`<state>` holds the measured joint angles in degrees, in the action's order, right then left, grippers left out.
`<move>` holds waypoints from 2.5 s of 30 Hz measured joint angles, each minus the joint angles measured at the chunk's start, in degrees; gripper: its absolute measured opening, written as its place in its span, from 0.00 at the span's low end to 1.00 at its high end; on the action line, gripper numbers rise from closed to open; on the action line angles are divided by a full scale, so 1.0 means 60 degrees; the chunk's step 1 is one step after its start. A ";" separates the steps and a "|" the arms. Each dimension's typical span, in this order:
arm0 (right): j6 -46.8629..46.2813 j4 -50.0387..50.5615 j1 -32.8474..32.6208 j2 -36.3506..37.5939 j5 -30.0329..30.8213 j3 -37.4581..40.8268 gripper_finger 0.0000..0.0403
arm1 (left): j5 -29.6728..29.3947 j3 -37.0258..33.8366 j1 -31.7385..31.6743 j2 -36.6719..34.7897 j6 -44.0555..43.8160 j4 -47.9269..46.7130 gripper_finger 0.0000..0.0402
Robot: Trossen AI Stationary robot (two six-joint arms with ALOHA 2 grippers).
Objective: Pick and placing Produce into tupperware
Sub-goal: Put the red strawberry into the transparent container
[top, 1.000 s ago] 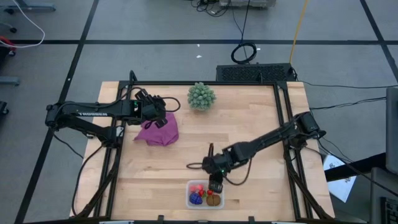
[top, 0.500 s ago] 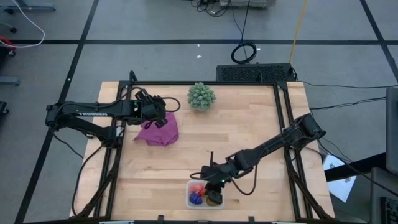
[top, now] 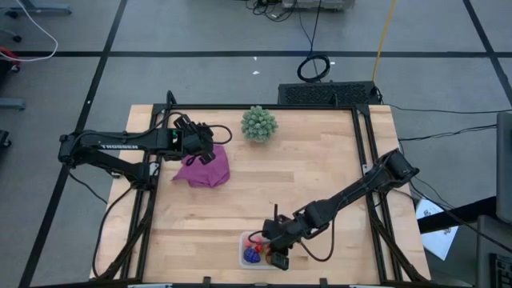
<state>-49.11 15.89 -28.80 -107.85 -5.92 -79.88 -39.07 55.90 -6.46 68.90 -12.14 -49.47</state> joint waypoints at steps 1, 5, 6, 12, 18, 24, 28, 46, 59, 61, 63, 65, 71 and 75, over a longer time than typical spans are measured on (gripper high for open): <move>-0.0094 0.0173 -0.0042 -0.0007 0.0008 0.0000 0.23 | 0.0000 0.0000 0.0000 0.0000 0.0002 -0.0004 0.57; -0.0206 0.1162 -0.0060 -0.0008 0.0368 0.0000 0.23 | -0.0004 0.0000 -0.0011 0.0000 -0.0001 -0.0001 0.57; -0.0201 0.1313 -0.0044 -0.0019 0.0480 0.0000 0.23 | -0.0004 0.0000 -0.0011 0.0000 -0.0001 0.0000 0.57; 0.0097 0.1453 0.0108 -0.0146 0.0484 -0.0011 0.23 | -0.0004 0.0000 -0.0007 0.0000 -0.0001 -0.0003 0.57; 0.0081 0.1270 0.0143 -0.0383 0.0238 -0.0007 0.23 | -0.0032 0.0000 -0.0011 0.0000 -0.0005 0.0004 0.57; 0.0057 0.1208 0.0143 -0.0424 0.0245 -0.0007 0.23 | -0.0029 0.0000 -0.0018 0.0000 -0.0036 0.0003 0.57; 0.0056 0.1064 0.0143 -0.0592 0.0235 0.0000 0.23 | -0.0029 0.0000 -0.0018 0.0000 -0.0056 0.0004 0.57; 0.0551 0.0745 0.0251 -0.0656 0.0271 0.0000 0.23 | 0.0004 0.0000 -0.0018 0.0000 -0.0075 0.0004 0.57; -0.0631 0.0123 0.0568 -0.0653 -0.0392 0.0573 0.28 | 0.0004 0.0000 -0.0018 0.0000 -0.0082 0.0004 0.57; -0.0668 0.0080 0.0613 -0.0653 -0.0564 0.0627 0.29 | 0.0004 0.0000 -0.0018 0.0000 -0.0083 0.0004 0.57; -0.0606 0.0097 0.0620 -0.0653 -0.0557 0.0637 0.29 | 0.0003 0.0000 -0.0018 0.0000 -0.0081 0.0003 0.57; -0.0454 0.0069 0.0620 -0.0653 -0.0557 0.0637 0.29 | 0.0000 0.0000 -0.0018 0.0000 -0.0083 0.0004 0.57; -0.0105 -0.0317 0.0620 -0.0649 -0.0560 0.0637 0.27 | 0.0000 0.0000 -0.0018 0.0000 -0.0081 0.0004 0.57; 0.0137 -0.0541 0.0605 -0.0642 -0.0560 0.0637 0.25 | 0.0000 0.0000 -0.0018 0.0000 -0.0078 0.0004 0.57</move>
<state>-48.29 12.64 -25.17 -111.70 -9.28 -76.05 -39.07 55.90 -6.57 68.90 -12.60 -49.45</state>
